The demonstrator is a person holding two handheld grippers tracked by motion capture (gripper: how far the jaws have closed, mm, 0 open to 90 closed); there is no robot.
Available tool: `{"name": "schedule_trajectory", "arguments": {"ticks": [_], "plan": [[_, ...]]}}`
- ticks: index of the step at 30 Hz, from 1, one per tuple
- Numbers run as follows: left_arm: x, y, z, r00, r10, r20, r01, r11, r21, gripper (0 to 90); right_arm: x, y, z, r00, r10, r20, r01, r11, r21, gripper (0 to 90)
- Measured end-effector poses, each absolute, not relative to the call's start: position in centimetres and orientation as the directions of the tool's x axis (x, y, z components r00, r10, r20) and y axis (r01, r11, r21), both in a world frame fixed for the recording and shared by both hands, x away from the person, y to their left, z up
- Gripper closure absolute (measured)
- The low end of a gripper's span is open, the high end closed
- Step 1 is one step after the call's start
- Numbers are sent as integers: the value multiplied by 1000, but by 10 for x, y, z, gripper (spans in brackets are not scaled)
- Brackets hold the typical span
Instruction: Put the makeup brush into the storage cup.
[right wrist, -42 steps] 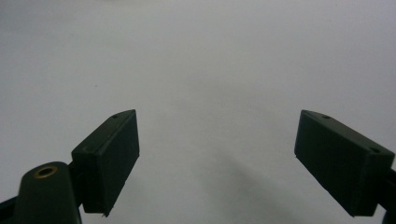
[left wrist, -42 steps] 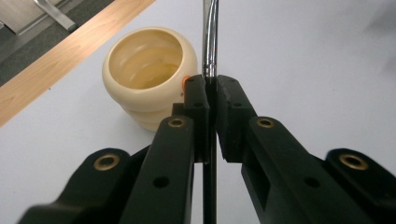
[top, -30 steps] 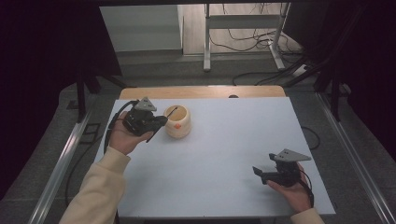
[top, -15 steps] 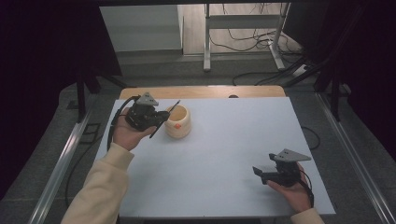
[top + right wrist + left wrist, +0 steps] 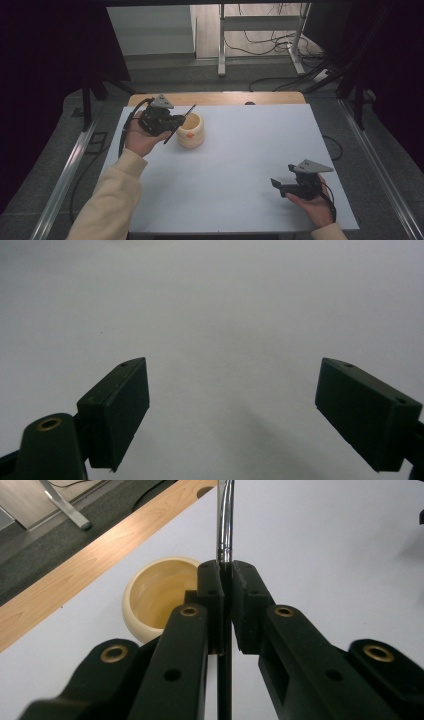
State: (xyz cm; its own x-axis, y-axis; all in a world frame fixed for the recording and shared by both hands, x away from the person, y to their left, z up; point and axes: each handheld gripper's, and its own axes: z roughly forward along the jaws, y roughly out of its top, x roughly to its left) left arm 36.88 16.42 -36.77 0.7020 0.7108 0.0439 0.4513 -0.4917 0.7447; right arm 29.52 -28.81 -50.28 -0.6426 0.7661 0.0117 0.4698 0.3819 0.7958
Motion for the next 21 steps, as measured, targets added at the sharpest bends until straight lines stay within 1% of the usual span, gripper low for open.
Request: {"name": "schedule_trajectory", "arguments": {"ticks": [21], "plan": [[381, 157, -364, 687, 726, 38, 445, -462, 767, 839, 295, -288, -503, -644, 765, 9, 468, 386, 795, 139]]}}
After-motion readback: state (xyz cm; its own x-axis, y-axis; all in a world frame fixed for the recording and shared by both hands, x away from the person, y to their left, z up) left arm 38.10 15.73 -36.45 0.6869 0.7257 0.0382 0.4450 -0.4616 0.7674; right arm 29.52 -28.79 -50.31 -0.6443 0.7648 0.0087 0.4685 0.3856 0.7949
